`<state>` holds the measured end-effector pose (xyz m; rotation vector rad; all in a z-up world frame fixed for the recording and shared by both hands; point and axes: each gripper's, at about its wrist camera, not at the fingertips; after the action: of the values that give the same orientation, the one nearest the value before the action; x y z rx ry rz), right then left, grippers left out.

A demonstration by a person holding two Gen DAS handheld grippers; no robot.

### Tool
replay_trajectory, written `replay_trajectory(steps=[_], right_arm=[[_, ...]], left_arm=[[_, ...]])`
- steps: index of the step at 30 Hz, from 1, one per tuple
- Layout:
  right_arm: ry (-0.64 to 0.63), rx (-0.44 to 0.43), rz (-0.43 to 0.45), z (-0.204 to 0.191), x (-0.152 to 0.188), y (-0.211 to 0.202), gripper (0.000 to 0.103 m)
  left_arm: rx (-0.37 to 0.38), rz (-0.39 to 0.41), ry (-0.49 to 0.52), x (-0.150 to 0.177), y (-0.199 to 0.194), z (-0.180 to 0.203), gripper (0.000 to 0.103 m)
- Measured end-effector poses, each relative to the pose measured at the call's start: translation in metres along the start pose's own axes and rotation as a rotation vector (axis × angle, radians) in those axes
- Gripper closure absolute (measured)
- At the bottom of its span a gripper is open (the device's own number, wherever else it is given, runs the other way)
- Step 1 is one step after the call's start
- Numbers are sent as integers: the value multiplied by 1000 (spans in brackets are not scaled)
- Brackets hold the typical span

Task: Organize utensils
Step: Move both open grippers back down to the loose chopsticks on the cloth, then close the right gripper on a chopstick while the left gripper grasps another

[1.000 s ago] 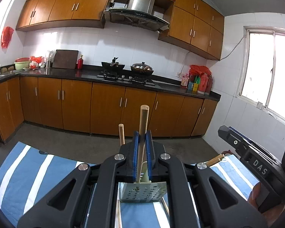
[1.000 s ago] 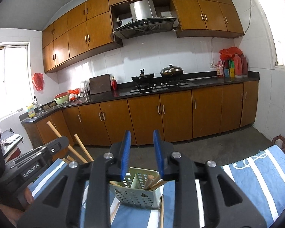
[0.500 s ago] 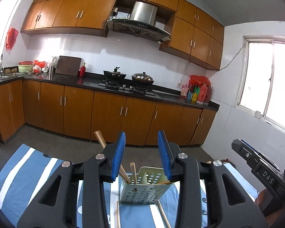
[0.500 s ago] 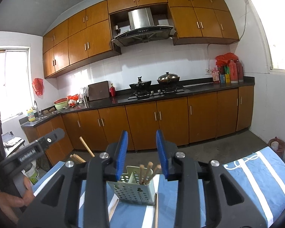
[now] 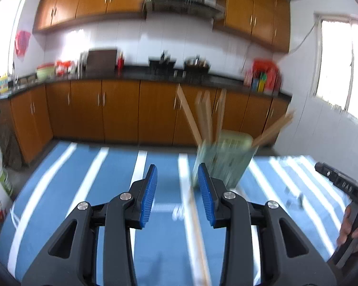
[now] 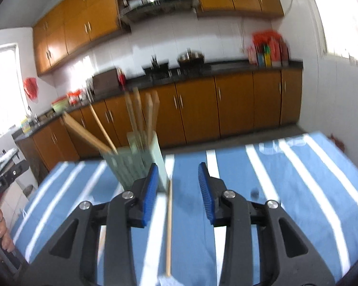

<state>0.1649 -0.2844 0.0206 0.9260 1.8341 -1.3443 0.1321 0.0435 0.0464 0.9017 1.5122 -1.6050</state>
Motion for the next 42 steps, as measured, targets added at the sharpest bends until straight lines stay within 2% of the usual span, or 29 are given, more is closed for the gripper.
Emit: replay_trajectory(steps=[3, 8, 11, 15, 19, 27, 31, 34, 42], right_arm=[[1, -3, -86, -5, 26, 19, 68], [0, -37, -197, -17, 57, 46, 68], [-13, -44, -249, -23, 75, 59, 70], [-27, -30, -293, -25, 90, 72, 77], [-26, -17, -328, -21, 99, 82, 83], [-46, 2, -356, -22, 106, 93, 84], [-63, 19, -351, -23, 108, 96, 93], [-39, 23, -345, -18, 107, 96, 95], [27, 116, -321, 6, 104, 89, 95]], left_arm=[[13, -108, -14, 30, 20, -6, 67], [49, -211, -7, 62, 39, 0, 67], [71, -252, 2, 78, 44, 7, 67], [82, -286, 13, 96, 48, 18, 67], [94, -306, 14, 102, 50, 23, 67], [108, -332, 20, 110, 56, 31, 67], [113, -344, 18, 113, 58, 33, 67], [119, -352, 22, 115, 60, 36, 67], [108, -379, 47, 122, 68, 46, 68]])
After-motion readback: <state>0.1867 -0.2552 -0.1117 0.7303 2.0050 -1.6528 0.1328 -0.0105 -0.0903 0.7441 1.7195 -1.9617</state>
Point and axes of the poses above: each gripper's, at about its wrist camera, not at the fingertips, and y roughly the way its jaws point, z to its right, x to its underside, and after that the axes turned 6 degrees about -x, right-handed
